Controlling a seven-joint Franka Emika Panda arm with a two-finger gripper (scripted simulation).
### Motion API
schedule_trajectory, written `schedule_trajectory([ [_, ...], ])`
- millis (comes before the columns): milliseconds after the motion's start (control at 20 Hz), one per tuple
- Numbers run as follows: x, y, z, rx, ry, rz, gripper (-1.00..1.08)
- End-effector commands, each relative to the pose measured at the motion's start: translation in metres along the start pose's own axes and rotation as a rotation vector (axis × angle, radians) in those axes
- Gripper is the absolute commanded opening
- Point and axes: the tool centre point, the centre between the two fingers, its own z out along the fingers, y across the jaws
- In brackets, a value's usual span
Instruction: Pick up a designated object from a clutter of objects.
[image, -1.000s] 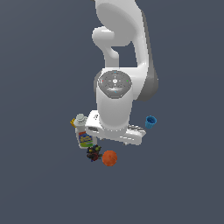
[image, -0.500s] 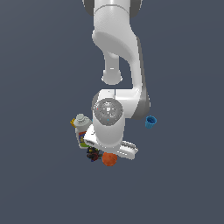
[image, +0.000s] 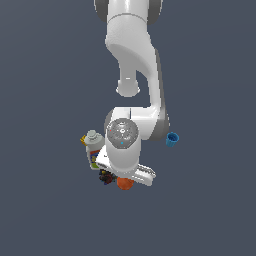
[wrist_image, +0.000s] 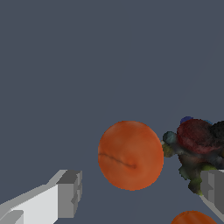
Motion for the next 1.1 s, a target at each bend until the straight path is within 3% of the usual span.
schedule_trajectory([
  [0,0.000,0.000,0.005,0.000,-0.001,0.000,1.00],
  [400,-0.001,0.001,0.043,0.000,0.001,0.002,1.00],
  [700,0.001,0.000,0.050,0.000,0.001,0.002,1.00],
  [750,0.001,0.000,0.050,0.000,0.001,0.002,-1.00],
  [1050,0.001,0.000,0.050,0.000,0.001,0.002,-1.00],
])
